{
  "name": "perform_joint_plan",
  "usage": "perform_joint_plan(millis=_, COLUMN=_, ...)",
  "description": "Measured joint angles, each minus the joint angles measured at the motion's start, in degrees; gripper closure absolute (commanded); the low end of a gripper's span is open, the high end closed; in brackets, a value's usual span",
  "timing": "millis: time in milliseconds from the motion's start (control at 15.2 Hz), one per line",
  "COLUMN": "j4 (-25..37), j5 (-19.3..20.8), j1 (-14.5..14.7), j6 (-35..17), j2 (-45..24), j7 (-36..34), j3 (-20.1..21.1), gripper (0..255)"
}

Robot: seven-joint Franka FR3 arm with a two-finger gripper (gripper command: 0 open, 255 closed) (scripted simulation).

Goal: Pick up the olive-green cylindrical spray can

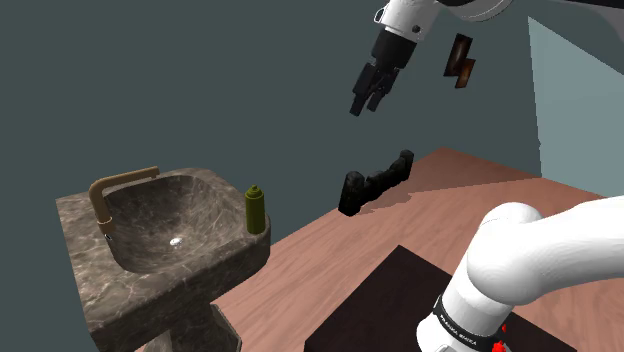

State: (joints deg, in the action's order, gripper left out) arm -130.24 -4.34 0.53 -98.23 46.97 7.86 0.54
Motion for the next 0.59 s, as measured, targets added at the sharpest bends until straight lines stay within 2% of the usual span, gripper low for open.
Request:
perform_joint_plan(millis=198, j4=0.57, j5=-0.17, j1=-0.26, j6=-1.05, j2=-2.51, j7=-1.7, j3=1.16, gripper=0)
perform_joint_plan(millis=594, j4=5.73, j5=0.05, j1=-1.78, j6=-4.36, j2=-15.48, j7=-9.61, j3=5.82, gripper=0)
